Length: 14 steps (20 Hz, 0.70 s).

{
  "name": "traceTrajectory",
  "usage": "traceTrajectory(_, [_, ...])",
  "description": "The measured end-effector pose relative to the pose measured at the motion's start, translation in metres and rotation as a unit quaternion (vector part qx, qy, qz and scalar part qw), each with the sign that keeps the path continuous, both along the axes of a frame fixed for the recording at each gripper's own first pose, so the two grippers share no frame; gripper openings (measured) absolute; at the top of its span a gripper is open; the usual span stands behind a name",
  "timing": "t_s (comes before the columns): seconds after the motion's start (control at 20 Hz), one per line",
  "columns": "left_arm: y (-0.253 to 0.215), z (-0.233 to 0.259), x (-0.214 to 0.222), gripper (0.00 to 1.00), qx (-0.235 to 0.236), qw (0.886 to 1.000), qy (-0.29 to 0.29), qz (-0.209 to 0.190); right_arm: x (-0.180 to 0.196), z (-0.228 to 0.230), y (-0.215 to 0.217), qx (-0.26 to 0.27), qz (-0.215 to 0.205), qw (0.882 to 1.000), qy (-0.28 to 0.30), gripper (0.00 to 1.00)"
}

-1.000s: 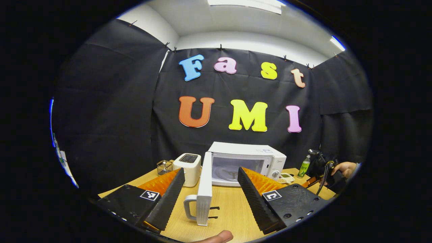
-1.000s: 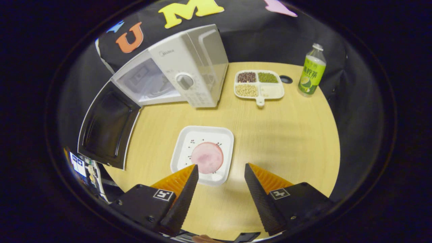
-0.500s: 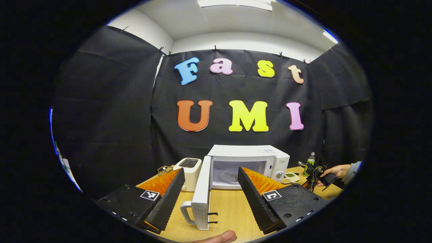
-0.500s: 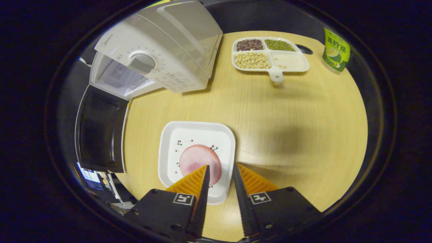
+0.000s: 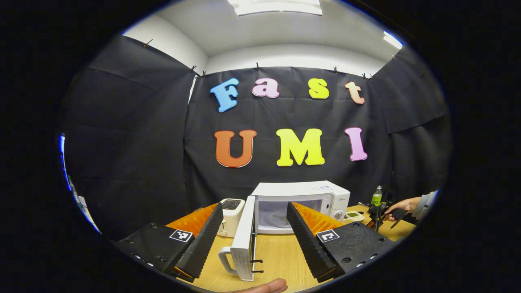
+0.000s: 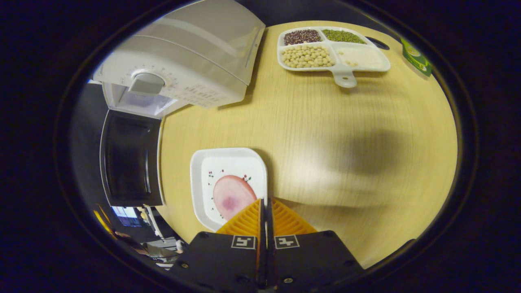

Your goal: Open the microwave oven with the left hand, put the food in, and close the microwave oven.

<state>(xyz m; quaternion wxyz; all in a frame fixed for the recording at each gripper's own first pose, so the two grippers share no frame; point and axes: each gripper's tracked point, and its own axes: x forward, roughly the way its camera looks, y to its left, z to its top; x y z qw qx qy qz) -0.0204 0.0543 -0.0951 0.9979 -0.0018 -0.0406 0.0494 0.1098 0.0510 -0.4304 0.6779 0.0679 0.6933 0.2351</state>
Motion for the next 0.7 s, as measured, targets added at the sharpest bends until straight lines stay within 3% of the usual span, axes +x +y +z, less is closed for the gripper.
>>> traceTrajectory(0.05, [-0.001, -0.003, 0.001, 0.83, 0.001, 1.000, 0.004, -0.002, -0.004, 0.001, 0.001, 0.013, -0.013, 1.000, 0.008, 0.04])
traceTrajectory(0.1, [0.000, -0.005, -0.001, 0.83, 0.000, 1.000, 0.008, -0.005, -0.007, 0.001, 0.002, 0.027, -0.026, 0.999, 0.014, 0.04])
traceTrajectory(0.15, [0.001, -0.005, -0.003, 0.94, -0.001, 1.000, 0.009, -0.007, -0.012, 0.000, 0.003, 0.034, -0.039, 0.998, 0.023, 0.04])
traceTrajectory(0.3, [0.004, -0.002, -0.010, 0.94, -0.003, 1.000, 0.000, -0.007, -0.025, 0.009, 0.009, 0.060, -0.073, 0.995, 0.037, 0.00])
traceTrajectory(0.35, [0.007, -0.004, -0.011, 0.94, -0.004, 1.000, -0.001, -0.005, -0.030, 0.014, 0.012, 0.067, -0.080, 0.994, 0.036, 0.04])
traceTrajectory(0.7, [0.016, -0.010, -0.022, 0.94, -0.007, 1.000, -0.007, -0.025, -0.046, 0.053, 0.054, 0.098, -0.152, 0.983, -0.013, 0.04])
